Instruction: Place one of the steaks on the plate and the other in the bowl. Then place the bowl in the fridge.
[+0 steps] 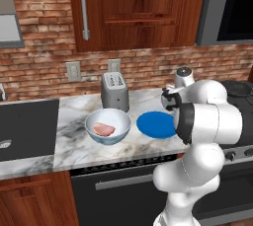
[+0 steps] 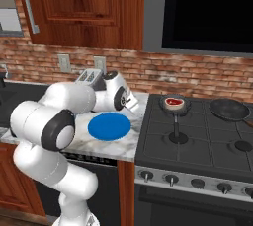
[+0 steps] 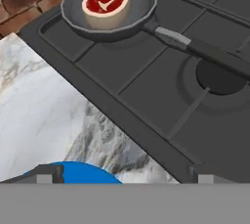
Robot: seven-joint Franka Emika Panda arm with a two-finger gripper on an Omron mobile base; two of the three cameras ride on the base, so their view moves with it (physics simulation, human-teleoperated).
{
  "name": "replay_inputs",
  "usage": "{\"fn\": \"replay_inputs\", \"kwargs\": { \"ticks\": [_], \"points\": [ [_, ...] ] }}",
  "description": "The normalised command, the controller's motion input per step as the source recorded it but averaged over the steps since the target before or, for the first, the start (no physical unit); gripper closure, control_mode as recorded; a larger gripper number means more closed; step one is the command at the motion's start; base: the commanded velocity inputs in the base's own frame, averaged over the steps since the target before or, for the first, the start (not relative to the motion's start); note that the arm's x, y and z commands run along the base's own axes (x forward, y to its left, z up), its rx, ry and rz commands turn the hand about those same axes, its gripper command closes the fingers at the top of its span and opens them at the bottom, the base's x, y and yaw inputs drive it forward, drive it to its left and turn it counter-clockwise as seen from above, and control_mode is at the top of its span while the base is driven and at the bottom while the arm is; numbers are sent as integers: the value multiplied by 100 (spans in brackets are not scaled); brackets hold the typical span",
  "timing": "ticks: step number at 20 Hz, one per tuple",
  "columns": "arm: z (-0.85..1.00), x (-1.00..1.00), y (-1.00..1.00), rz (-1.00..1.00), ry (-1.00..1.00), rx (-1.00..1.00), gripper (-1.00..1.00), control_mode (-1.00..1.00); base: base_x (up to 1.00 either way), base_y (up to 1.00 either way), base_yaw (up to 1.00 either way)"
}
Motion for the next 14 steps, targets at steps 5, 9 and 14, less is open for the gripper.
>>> {"fn": "replay_inputs", "kwargs": {
  "ticks": [5, 9, 14],
  "points": [
    [0, 9, -47, -2, 5, 0, -100, -100, 0, 0, 0],
    [0, 13, -37, 0, 5, 3, -100, -100, 0, 0, 0],
    [3, 49, -80, 1, 12, 26, -100, -100, 0, 0, 0]
  ]
}}
